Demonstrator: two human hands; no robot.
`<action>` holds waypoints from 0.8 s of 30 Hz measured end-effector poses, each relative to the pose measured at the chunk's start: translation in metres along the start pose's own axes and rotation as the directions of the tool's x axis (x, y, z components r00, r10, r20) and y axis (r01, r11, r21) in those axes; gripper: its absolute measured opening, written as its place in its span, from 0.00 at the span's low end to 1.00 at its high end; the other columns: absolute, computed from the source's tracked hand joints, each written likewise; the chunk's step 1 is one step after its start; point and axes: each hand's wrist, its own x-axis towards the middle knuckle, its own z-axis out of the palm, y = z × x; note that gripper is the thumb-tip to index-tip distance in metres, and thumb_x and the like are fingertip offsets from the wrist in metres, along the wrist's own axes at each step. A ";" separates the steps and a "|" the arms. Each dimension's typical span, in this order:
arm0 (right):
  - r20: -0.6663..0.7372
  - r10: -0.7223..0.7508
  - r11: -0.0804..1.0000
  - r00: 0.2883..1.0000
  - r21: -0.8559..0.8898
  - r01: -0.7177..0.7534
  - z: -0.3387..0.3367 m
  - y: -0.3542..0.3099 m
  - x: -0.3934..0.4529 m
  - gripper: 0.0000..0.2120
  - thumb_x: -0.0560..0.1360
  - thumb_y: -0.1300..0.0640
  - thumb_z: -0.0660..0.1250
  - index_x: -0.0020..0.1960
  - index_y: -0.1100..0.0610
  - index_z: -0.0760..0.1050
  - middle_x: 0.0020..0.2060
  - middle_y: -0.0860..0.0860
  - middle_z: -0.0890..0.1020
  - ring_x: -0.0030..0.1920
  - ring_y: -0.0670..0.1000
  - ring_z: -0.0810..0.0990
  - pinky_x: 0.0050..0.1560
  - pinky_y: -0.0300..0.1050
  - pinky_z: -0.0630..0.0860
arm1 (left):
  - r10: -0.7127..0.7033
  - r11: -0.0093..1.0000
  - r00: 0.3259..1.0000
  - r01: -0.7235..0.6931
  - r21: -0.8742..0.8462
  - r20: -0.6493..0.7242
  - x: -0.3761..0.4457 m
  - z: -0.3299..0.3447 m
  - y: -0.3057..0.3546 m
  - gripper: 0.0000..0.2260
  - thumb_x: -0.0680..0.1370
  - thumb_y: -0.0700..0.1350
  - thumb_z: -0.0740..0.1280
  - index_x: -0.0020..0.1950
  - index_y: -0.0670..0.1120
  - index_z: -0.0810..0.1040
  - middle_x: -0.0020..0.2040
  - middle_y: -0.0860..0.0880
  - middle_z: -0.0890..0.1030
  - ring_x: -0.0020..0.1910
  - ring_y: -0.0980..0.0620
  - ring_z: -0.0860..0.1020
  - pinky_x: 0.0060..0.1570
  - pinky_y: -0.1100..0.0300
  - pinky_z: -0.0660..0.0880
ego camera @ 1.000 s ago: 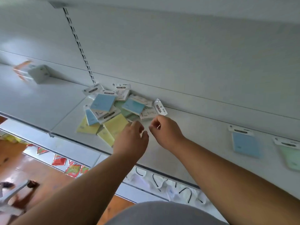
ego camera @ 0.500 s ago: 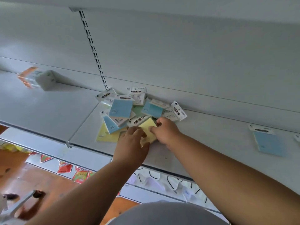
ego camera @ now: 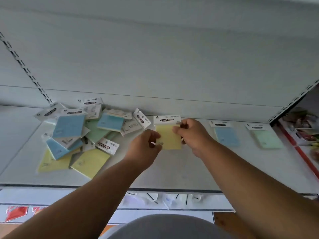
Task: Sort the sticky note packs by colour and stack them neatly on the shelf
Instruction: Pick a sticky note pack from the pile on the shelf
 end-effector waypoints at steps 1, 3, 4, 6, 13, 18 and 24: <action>-0.017 0.006 0.999 1.000 -0.047 -0.007 -0.015 0.004 0.007 0.09 0.71 0.56 0.73 0.49 0.56 0.77 0.44 0.52 0.81 0.43 0.55 0.81 0.42 0.51 0.79 | 0.017 1.000 0.999 -0.018 0.026 0.033 0.004 0.011 0.007 0.12 0.72 0.42 0.72 0.53 0.54 0.77 0.44 0.55 0.80 0.39 0.58 0.79 0.42 0.64 0.75; -0.069 0.001 0.983 0.998 -0.182 -0.013 -0.040 0.011 0.021 0.10 0.69 0.56 0.74 0.46 0.57 0.77 0.44 0.53 0.83 0.46 0.57 0.82 0.48 0.55 0.80 | 0.026 0.999 0.995 -0.030 0.043 0.093 0.010 0.032 0.021 0.15 0.71 0.40 0.71 0.55 0.54 0.78 0.47 0.57 0.80 0.39 0.60 0.80 0.38 0.68 0.76; -0.087 -0.015 0.966 0.996 -0.258 -0.008 -0.049 0.013 0.027 0.10 0.69 0.55 0.74 0.46 0.58 0.77 0.44 0.54 0.83 0.47 0.57 0.82 0.49 0.55 0.80 | 0.025 0.998 0.994 -0.030 0.053 0.107 0.014 0.043 0.026 0.16 0.71 0.40 0.71 0.56 0.54 0.78 0.48 0.57 0.81 0.39 0.60 0.80 0.34 0.69 0.75; -0.073 -0.062 0.905 0.995 -0.425 0.025 -0.060 0.017 0.038 0.12 0.70 0.54 0.73 0.49 0.59 0.77 0.46 0.53 0.83 0.49 0.57 0.81 0.46 0.48 0.76 | 0.025 0.991 0.995 -0.037 0.125 0.095 0.020 0.061 0.036 0.17 0.72 0.40 0.69 0.58 0.54 0.79 0.51 0.55 0.80 0.43 0.55 0.80 0.37 0.67 0.77; 0.022 -0.215 0.658 0.976 -0.736 0.161 -0.060 0.024 0.057 0.20 0.72 0.53 0.72 0.57 0.59 0.67 0.53 0.58 0.79 0.55 0.62 0.79 0.44 0.46 0.68 | 0.027 0.885 0.999 -0.039 0.463 0.031 0.036 0.086 0.041 0.17 0.73 0.41 0.65 0.57 0.56 0.81 0.56 0.50 0.75 0.55 0.49 0.76 0.54 0.59 0.74; 0.092 -0.296 0.630 0.951 -0.729 0.267 -0.052 0.019 0.051 0.17 0.71 0.54 0.71 0.54 0.57 0.68 0.49 0.55 0.78 0.50 0.59 0.79 0.41 0.45 0.68 | 0.058 0.883 0.998 -0.035 0.468 -0.035 0.029 0.077 0.037 0.16 0.72 0.48 0.68 0.60 0.56 0.79 0.56 0.51 0.76 0.57 0.50 0.75 0.56 0.58 0.73; 0.241 -0.422 0.697 0.874 -0.530 0.483 0.002 0.004 0.030 0.10 0.73 0.50 0.68 0.51 0.53 0.73 0.48 0.51 0.77 0.47 0.53 0.77 0.44 0.44 0.71 | 0.078 0.895 0.973 0.027 0.446 -0.216 0.010 0.030 0.007 0.12 0.73 0.47 0.68 0.57 0.53 0.80 0.53 0.51 0.79 0.54 0.49 0.77 0.53 0.57 0.75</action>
